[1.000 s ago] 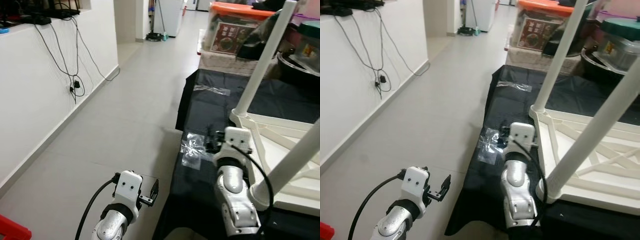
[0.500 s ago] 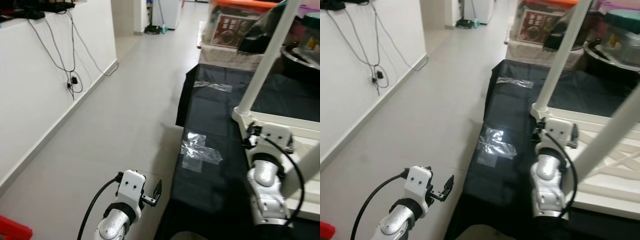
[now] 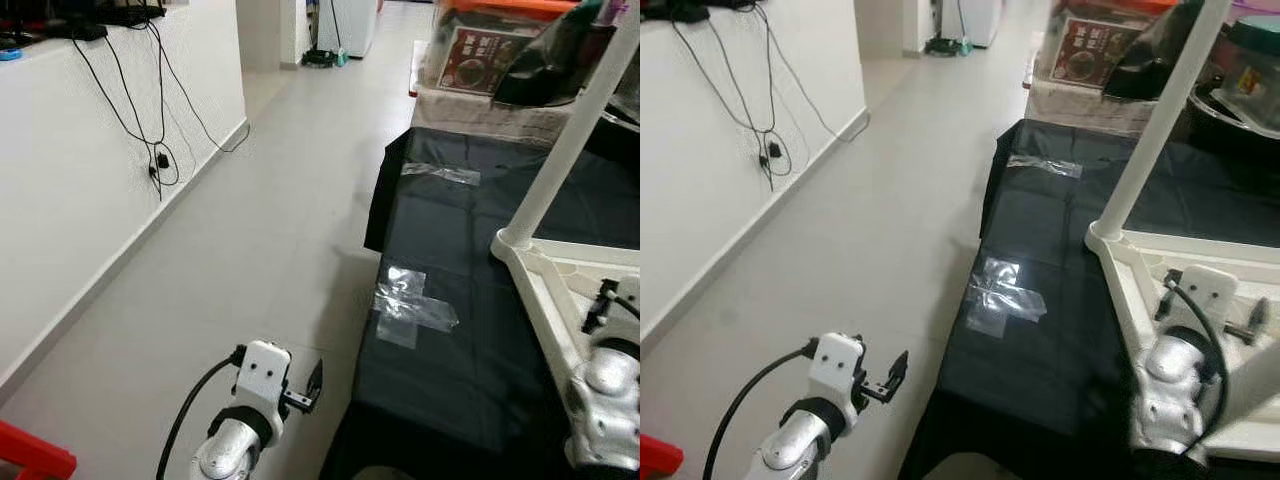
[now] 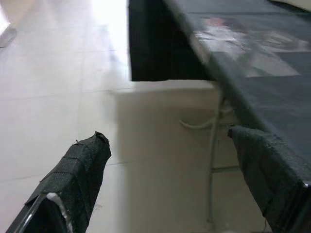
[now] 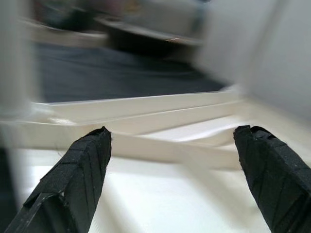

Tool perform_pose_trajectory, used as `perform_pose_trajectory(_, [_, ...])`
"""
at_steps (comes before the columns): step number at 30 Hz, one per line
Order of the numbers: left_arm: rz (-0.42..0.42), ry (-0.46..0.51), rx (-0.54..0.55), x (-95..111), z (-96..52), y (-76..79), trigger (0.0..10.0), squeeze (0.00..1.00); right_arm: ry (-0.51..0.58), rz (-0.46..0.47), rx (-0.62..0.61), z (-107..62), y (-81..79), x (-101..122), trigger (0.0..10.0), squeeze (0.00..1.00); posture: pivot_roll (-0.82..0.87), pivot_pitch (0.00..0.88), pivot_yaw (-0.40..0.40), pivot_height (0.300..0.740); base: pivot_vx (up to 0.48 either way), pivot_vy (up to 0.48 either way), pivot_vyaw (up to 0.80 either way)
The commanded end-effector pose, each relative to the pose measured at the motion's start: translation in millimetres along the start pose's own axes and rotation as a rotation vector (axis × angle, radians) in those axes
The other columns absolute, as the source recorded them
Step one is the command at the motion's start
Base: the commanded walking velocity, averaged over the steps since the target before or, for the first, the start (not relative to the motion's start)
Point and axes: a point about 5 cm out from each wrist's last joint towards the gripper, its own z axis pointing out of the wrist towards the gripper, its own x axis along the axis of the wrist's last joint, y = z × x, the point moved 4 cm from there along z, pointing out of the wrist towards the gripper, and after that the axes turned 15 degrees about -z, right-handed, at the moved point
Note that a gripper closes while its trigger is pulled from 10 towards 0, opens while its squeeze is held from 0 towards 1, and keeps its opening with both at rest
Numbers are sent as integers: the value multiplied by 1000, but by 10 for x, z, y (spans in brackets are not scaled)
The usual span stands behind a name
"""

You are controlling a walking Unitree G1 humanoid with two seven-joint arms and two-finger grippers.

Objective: Building children table

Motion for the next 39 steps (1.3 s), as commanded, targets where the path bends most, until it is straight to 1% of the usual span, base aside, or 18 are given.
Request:
perform_pose_trajectory(1, [-9, -13, 1, -20, -21, 0, 10000, 0, 47, 51, 131, -12, -274, 153, 10000, 0, 75, 123, -71, 740, 0, 0, 0])
perform_pose_trajectory(2, [-11, -12, 2, -18, -24, 4, 10000, 0, 74, 47, 189, -8, -414, 261, 10000, 0, 77, 126, -76, 740, 0, 0, 0])
perform_pose_trajectory(3, [-11, -12, 2, -18, -24, 4, 10000, 0, 74, 47, 189, -8, -414, 261, 10000, 0, 77, 126, -76, 740, 0, 0, 0])
perform_pose_trajectory(4, [-12, -12, 3, -17, -26, 8, 10000, 0, 86, 45, 236, 3, -519, 332, 10000, 0, 77, 128, -76, 740, 0, 0, 0])
perform_pose_trajectory(5, [-13, -12, 4, -17, -35, 21, 10000, 0, 82, -4, 296, 30, -635, 368, 10000, 0, 79, 130, -76, 740, 0, 0, 0])
perform_pose_trajectory(7, [-15, -11, 4, -16, -39, 27, 10000, 0, 50, -18, 322, 66, -680, 337, 10000, 0, 78, 134, -80, 740, 0, 0, 0])
perform_pose_trajectory(8, [-17, -10, 4, -12, -45, 36, 10000, 0, 1, -77, 342, 130, -712, 281, 10000, 0, 77, 141, -82, 740, 0, 0, 0])
perform_pose_trajectory(9, [-17, -10, 4, -12, -45, 36, 10000, 0, 1, -77, 342, 130, -712, 281, 10000, 0, 77, 141, -82, 740, 0, 0, 0])
perform_pose_trajectory(10, [-18, -10, 3, -9, -50, 42, 10000, 0, -42, -135, 343, 193, -724, 240, 10000, 0, 77, 142, -82, 740, 0, 0, 0])
perform_pose_trajectory(11, [-18, -10, 3, -9, -50, 42, 10000, 0, -42, -135, 343, 193, -724, 240, 10000, 0, 77, 142, -82, 740, 0, 0, 0])
perform_pose_trajectory(12, [-20, -9, 2, -6, -56, 53, 10000, 0, -88, -149, 336, 264, -711, 225, 10000, 0, 75, 146, -81, 740, 0, 0, 0])
perform_pose_trajectory(14, [-22, -9, 0, -1, -70, 73, 10000, 0, -147, -142, 320, 407, -627, 251, 10000, 0, 77, 156, -86, 740, 0, 0, 0])
perform_pose_trajectory(16, [-24, -9, 0, 0, -76, 80, 10000, 0, -165, -141, 319, 449, -593, 255, 10000, 0, 77, 157, -86, 740, 0, 0, 0])
perform_pose_trajectory(20, [-28, -15, 1, -9, -95, 95, 10000, 0, -258, -224, 307, 577, -383, 146, 10000, 0, 74, 161, -89, 740, 0, 0, 0])
perform_pose_trajectory(25, [-31, -17, 0, -15, -99, 99, 10000, 0, -314, -227, 338, 567, -370, 56, 10000, 0, 73, 163, -91, 740, 0, 0, 0])
perform_pose_trajectory(28, [-32, -22, 0, -25, -98, 99, 10000, 0, -405, -214, 460, 486, -471, -81, 10000, 0, 69, 161, -90, 740, 0, 0, 0])
perform_pose_trajectory(32, [-32, -27, 0, -36, -99, 96, 10000, 0, -441, -173, 514, 453, -542, -101, 10000, 0, 68, 154, -89, 740, 0, 0, 0])
perform_pose_trajectory(39, [-32, -29, 2, -36, -101, 96, 10000, 0, -519, -214, 584, 378, -592, -243, 10000, 0, 71, 161, -97, 740, 0, 0, 0])
